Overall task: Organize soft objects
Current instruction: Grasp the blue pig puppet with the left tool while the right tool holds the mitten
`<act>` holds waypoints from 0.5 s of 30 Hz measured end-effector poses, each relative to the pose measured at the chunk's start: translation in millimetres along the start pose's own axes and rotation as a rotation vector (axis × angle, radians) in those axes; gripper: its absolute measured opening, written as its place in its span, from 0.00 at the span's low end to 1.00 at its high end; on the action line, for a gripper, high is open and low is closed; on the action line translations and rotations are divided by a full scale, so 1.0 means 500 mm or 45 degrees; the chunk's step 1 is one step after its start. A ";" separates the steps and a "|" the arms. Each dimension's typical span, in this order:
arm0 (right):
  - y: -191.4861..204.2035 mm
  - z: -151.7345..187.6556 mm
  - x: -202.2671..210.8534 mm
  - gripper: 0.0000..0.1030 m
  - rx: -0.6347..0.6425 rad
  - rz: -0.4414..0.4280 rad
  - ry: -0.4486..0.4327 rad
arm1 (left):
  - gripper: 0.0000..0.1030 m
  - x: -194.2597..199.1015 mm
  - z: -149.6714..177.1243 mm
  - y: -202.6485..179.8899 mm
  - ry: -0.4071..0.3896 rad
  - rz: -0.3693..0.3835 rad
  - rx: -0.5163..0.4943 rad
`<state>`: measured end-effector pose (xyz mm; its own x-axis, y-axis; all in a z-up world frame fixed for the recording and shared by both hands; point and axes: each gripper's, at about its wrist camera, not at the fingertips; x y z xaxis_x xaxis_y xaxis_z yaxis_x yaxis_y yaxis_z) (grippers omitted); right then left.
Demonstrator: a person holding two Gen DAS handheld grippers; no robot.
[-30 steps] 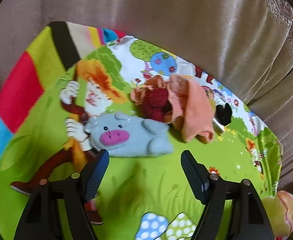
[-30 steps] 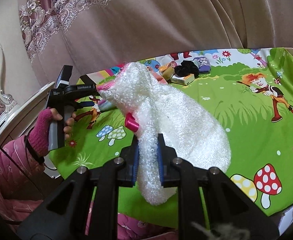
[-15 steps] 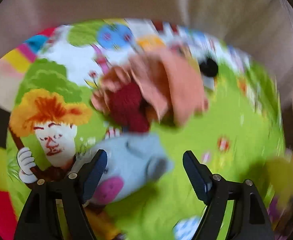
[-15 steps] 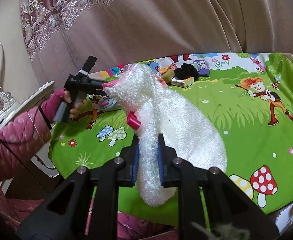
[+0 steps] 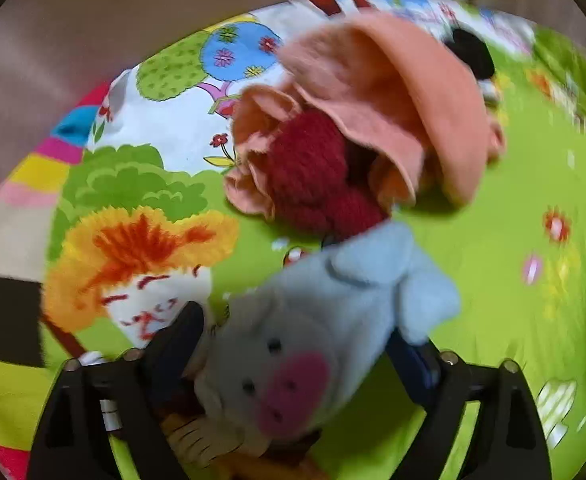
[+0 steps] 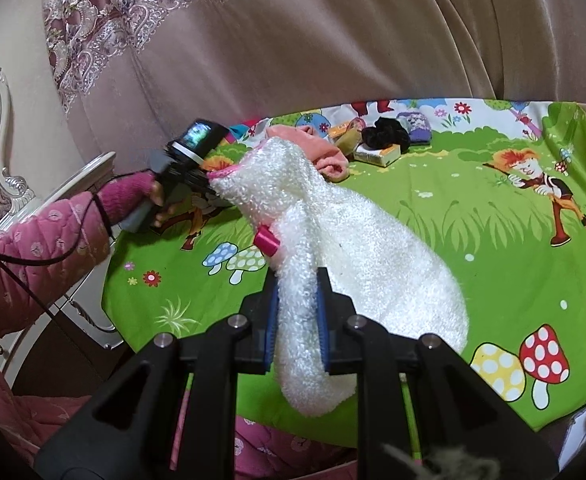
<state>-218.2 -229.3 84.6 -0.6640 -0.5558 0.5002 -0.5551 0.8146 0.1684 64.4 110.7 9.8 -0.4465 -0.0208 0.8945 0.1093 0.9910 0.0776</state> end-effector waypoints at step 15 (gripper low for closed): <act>-0.007 -0.014 0.026 0.21 0.013 0.025 -0.047 | 0.43 0.237 0.231 -0.169 -0.275 0.321 0.187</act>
<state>-221.5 -238.2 96.3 -0.6927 -0.5460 0.4713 -0.5468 0.8236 0.1505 -100.4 39.8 58.4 -0.6011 0.2393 0.7625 0.1179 0.9702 -0.2116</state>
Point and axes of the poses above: each gripper's, at about its wrist camera, not at the fingertips, and x roughly against the way its jaws point, y to its left, z to its underside, and after that the axes turned 9 degrees about x, right-handed
